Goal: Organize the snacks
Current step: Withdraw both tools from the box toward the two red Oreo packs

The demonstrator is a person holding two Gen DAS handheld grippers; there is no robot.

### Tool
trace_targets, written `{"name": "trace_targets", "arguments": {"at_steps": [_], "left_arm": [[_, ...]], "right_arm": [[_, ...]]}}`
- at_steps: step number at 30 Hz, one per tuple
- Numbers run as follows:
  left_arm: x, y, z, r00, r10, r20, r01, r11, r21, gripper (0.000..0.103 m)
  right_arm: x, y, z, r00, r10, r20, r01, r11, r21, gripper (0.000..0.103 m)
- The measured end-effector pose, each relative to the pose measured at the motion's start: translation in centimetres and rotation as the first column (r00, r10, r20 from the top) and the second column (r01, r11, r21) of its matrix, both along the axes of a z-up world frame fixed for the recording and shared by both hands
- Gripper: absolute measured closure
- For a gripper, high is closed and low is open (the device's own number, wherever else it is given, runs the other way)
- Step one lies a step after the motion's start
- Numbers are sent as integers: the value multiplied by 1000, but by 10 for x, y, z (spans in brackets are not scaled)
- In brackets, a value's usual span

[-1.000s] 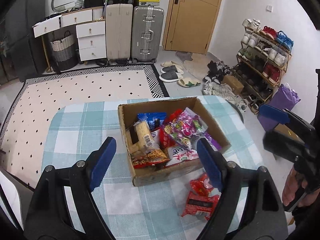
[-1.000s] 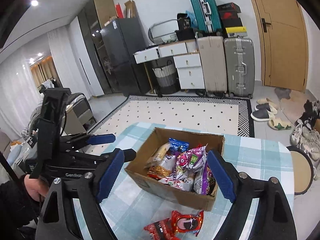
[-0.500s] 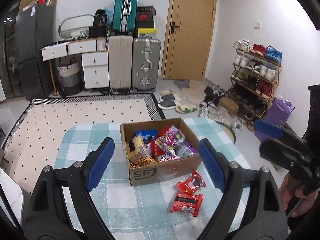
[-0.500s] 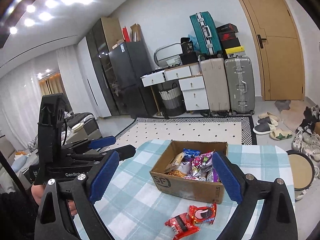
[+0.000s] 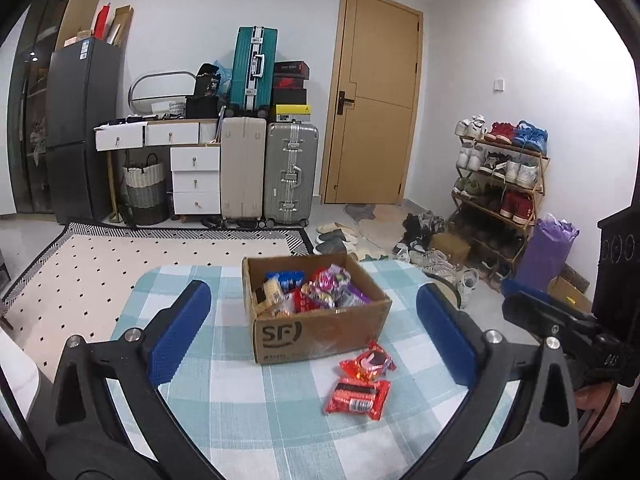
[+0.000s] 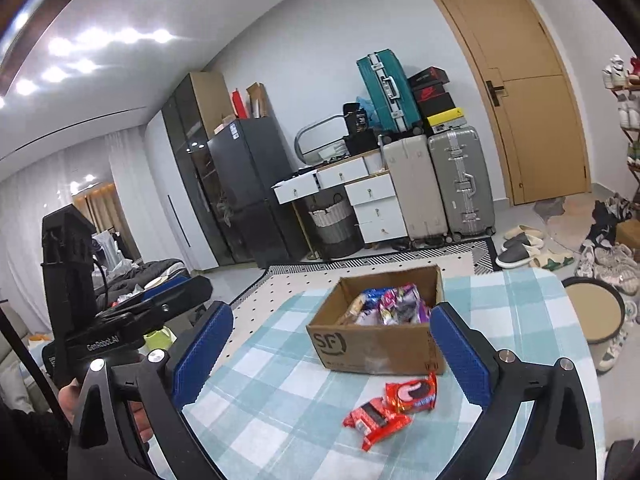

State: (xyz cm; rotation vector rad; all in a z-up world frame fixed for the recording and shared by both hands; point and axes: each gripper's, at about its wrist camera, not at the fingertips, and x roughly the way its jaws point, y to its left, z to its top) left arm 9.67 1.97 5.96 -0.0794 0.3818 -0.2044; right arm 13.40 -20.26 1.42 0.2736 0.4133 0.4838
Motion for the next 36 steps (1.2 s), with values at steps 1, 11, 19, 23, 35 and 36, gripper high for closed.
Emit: {"name": "trace_targets", "arguments": {"at_steps": [1,11,19,23,35,36], "left_arm": [[-2,0,-6,1000,-6,-11,6,1000,-3,0],[20,-19,-108,970,-93,-223,87,995,-39,0],[59,-42,-166,938,-135,-319,135,991,-20,0],[82,-51,-184,916,-153,-371,160,987,-12,0],[144,-105,-238,844,-199,-499,255,966,46,1],[147,-107,-240,842,-203,-500,258,965,43,1]], "right_arm": [[-3,-1,-6,1000,-11,-3,11,1000,-2,1],[-35,1,-64,993,-118,-8,117,987,-114,1],[-22,-1,-105,985,-157,-72,150,983,-103,1],[-16,-8,-112,981,-164,-104,154,983,-94,1],[-10,-28,-124,974,-170,-150,162,985,-64,1],[-9,-30,-125,973,-169,-156,161,985,-58,1]]}}
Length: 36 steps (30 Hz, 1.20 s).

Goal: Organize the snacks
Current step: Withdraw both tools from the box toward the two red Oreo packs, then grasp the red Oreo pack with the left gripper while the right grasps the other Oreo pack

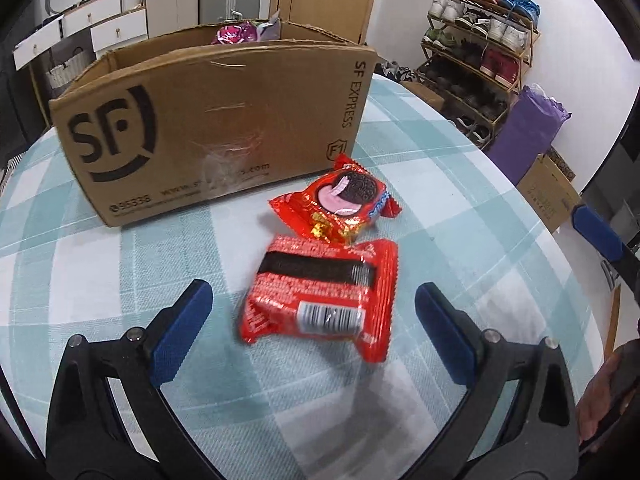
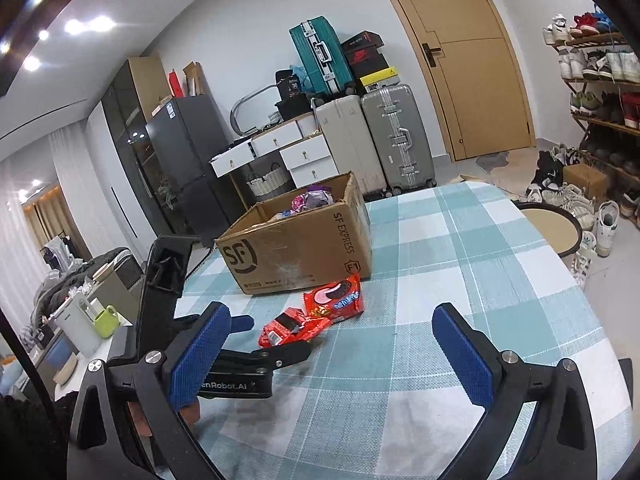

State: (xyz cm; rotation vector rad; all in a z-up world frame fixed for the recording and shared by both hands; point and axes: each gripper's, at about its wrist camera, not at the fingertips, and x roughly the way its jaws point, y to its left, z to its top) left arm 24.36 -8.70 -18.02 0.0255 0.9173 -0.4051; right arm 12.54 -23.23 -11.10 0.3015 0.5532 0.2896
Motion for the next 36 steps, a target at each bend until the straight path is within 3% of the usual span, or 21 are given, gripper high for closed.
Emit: {"name": "trace_targets", "arguments": {"at_steps": [5,12,17,19,29,36], "left_arm": [[20,-10,-11,999,-19,-32,18,1000,-18,3],[44,-7,-22,997,-36,-71,30,996,-78,17],[55,-4,-24,997,-47,-64,41,994,-99,55],[57,1,-24,996,-48,-75,38,990,-133,57],[49,31,-15,999,8,-38,-13,990,-138,59],[3,65,-7,1000,12,-10,-13,993,-121,59]], "right_arm": [[5,-5,-4,1000,0,-15,0,1000,12,1],[12,-5,-9,999,6,-39,-6,1000,16,1],[14,-2,-10,999,14,-46,-14,1000,15,1],[13,0,-9,999,18,-45,-17,1000,10,1],[16,11,-11,998,27,-63,-28,1000,-9,1],[22,21,-15,993,67,-98,-71,997,-38,1]]}}
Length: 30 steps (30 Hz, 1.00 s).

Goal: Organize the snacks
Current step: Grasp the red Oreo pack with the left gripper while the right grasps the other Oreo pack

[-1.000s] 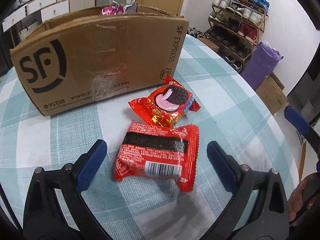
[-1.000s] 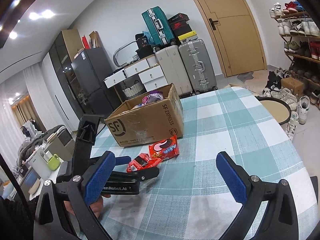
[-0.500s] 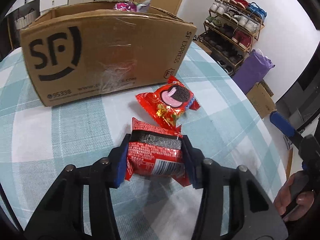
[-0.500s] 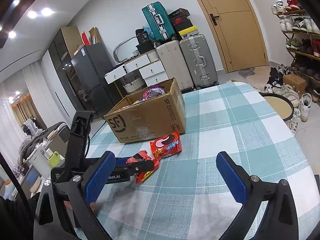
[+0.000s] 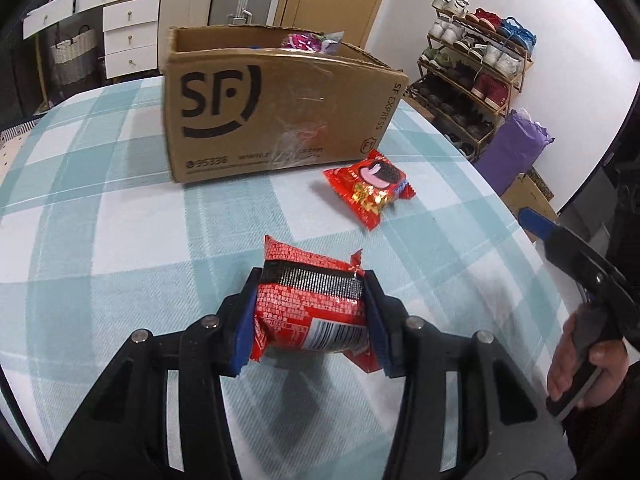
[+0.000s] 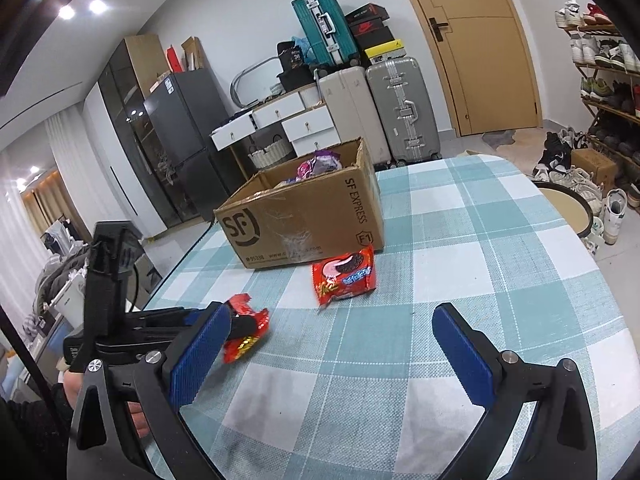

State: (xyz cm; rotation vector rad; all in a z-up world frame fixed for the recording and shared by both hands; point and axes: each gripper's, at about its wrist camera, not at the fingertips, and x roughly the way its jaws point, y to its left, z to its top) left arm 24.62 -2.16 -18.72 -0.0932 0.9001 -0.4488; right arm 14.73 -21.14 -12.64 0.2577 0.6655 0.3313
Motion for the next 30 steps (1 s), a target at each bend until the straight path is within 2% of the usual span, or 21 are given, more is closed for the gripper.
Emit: {"name": "trace_targets", "arguments": {"at_steps": [5,10,23,30], "left_arm": [[-44,36,4,999,42,2,-42,999,-17,59],[-63,64,-4,996,85,-17,-85,996,-31,59],[-77,88,5,990,141,-17,-142,988,-60,59],[-84,96,9,987,160,-18,-161,985,-58,59]], "right_arm": [[8,5,-6,999,25,-25,-25,1000,-11,1],[25,13,-14,997,48,-57,-50,998,-45,1],[111,39,-33,987,99,-128,-120,978,-172,2],[142,57,-47,973,135,-185,-176,957,-229,21]]}}
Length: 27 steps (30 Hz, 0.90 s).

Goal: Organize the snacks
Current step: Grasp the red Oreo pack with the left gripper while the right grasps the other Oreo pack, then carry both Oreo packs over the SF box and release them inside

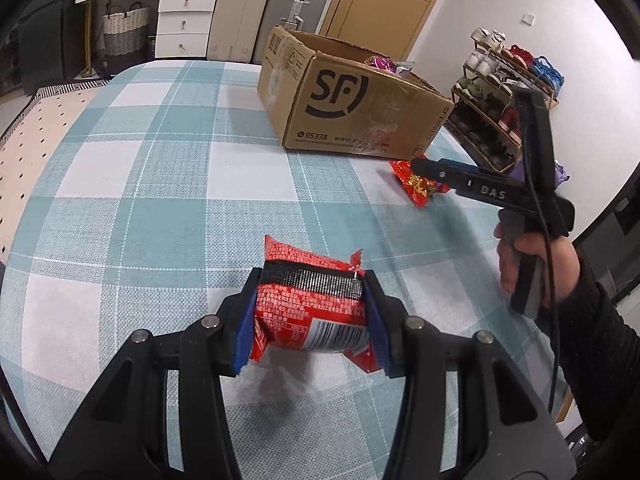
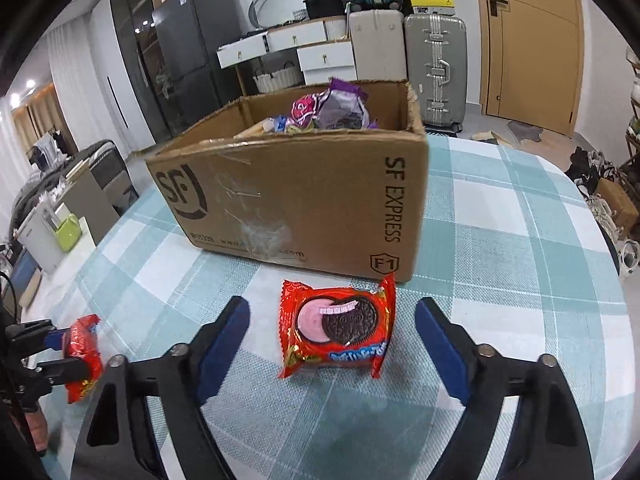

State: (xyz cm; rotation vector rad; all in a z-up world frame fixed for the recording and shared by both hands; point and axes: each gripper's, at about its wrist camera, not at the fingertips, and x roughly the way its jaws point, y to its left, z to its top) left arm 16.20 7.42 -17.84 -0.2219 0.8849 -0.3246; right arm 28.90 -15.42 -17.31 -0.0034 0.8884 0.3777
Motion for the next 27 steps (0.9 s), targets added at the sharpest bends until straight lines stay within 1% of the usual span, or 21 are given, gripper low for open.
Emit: {"name": "trace_targets", "arguments": {"at_steps": [2,4,5,6,8,11,13,17,19,21,23,24,25,27], "left_arm": [[-2,3,0,1000,12,-6,-12,1000,-3,59],[-2,4,-1,1000,24,-13,-24,1000,-13,59],[-2,5,-2,1000,27,-15,-27,999,-16,59],[-2,5,-1,999,30,-14,-30,999,-17,59],[-5,5,0,1000,29,-10,-29,999,-17,59],[-5,3,1,1000,29,-8,-30,999,-13,59],[-6,2,2,999,36,-8,-37,999,-8,59],[-12,-2,9,999,34,14,-34,999,7,58],[-14,-3,12,999,35,19,-35,999,12,58],[-15,-2,14,999,40,20,-40,999,5,58],[-16,-2,17,999,40,27,-41,999,8,58],[-19,-2,21,998,49,41,-50,999,8,58],[-21,-3,25,997,51,55,-51,999,10,58],[-23,-4,31,997,43,68,-44,999,11,58]], "right_arm": [[5,6,-6,1000,13,-20,-14,1000,-15,23],[8,11,-12,999,24,-39,-26,999,-39,28],[9,14,-15,998,33,-52,-36,998,-46,43],[10,16,-18,997,42,-70,-45,998,-51,50],[8,17,-18,996,54,-71,-57,997,-51,53],[6,17,-16,994,66,-82,-69,997,-40,54],[3,14,-13,996,60,-72,-62,998,-31,54],[-5,7,-3,996,49,-69,-46,998,36,54],[-11,5,5,997,50,-58,-47,998,49,54],[-19,4,13,997,62,-54,-56,994,95,54],[-28,3,22,997,67,-41,-62,991,118,54],[-35,4,27,996,78,-33,-72,988,139,54],[-42,6,33,996,91,-19,-87,983,162,54],[-58,11,47,994,112,19,-113,979,168,54]]}}
